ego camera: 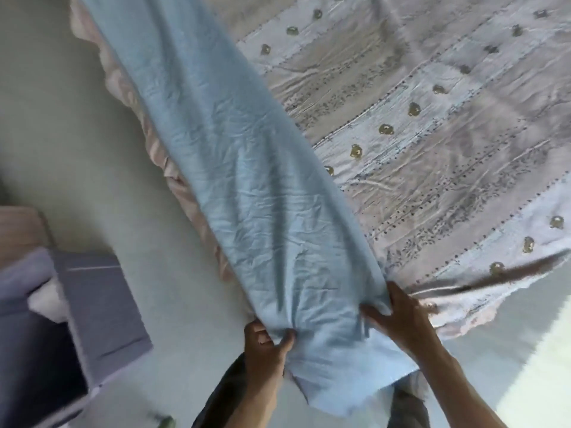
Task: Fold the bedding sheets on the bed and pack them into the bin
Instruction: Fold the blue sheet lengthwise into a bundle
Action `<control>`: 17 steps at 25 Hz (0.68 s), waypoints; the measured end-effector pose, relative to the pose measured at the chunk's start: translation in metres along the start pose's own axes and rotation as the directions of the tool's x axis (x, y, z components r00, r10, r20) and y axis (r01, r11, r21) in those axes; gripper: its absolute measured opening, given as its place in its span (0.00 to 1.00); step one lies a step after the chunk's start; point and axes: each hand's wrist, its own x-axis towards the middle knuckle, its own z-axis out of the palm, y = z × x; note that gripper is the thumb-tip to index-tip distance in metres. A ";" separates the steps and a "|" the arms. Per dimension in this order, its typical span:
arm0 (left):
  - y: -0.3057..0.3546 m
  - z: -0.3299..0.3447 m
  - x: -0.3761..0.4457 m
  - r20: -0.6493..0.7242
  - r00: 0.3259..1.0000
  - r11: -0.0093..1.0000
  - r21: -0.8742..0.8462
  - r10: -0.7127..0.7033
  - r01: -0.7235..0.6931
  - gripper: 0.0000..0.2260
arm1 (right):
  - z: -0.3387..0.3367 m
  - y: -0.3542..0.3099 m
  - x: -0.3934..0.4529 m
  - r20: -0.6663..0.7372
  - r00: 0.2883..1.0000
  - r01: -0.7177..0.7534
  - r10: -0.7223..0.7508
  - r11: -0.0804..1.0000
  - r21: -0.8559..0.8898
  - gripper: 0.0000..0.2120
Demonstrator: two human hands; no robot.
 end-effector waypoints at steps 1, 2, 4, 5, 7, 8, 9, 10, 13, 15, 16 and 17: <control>-0.016 0.001 -0.010 0.050 0.998 0.999 -0.010 -0.034 0.035 0.23 | -0.004 0.015 -0.005 0.145 0.989 -0.031 0.027 0.999 0.027 0.24; -0.032 0.006 -0.025 0.102 0.992 0.996 -0.025 -0.077 0.080 0.23 | -0.014 0.030 -0.011 0.288 0.955 -0.093 0.074 0.994 0.053 0.25; -0.070 0.020 -0.056 0.118 0.981 0.984 -0.072 -0.152 0.161 0.22 | -0.030 0.058 -0.020 0.491 0.859 -0.248 0.146 0.957 0.148 0.33; -0.082 0.029 -0.071 0.100 0.981 0.981 -0.081 -0.166 0.174 0.22 | -0.036 0.074 -0.023 0.493 0.855 -0.274 0.161 0.947 0.167 0.32; -0.104 0.049 -0.090 0.088 0.978 0.965 -0.163 -0.191 0.203 0.23 | -0.050 0.099 -0.024 0.380 0.907 -0.250 0.183 0.959 0.133 0.22; -0.117 0.055 -0.097 0.093 0.968 0.944 -0.218 -0.232 0.247 0.25 | -0.056 0.111 -0.021 0.326 0.928 -0.221 0.180 0.971 0.093 0.16; -0.126 0.061 -0.097 0.102 0.959 0.924 -0.257 -0.265 0.283 0.27 | -0.059 0.121 -0.015 0.347 0.924 -0.184 0.159 0.982 0.038 0.11; -0.135 0.068 -0.097 0.141 0.949 0.909 -0.277 -0.281 0.310 0.30 | -0.062 0.128 -0.011 0.394 0.906 -0.158 0.152 0.987 -0.016 0.09; -0.153 0.092 -0.110 0.229 0.921 0.903 -0.228 -0.315 0.365 0.39 | -0.062 0.139 -0.013 0.511 0.847 -0.135 0.145 0.989 -0.058 0.12; -0.151 0.101 -0.117 0.251 0.924 0.848 -0.383 -0.288 0.368 0.34 | -0.060 0.146 -0.019 0.549 0.829 -0.149 0.102 0.988 0.040 0.24; -0.148 0.104 -0.123 0.257 0.932 0.820 -0.453 -0.256 0.350 0.30 | -0.062 0.152 -0.022 0.555 0.824 -0.216 0.117 0.969 0.117 0.30; -0.144 0.103 -0.130 0.222 0.951 0.815 -0.495 -0.217 0.302 0.26 | -0.066 0.157 -0.028 0.562 0.818 -0.256 0.124 0.953 0.162 0.33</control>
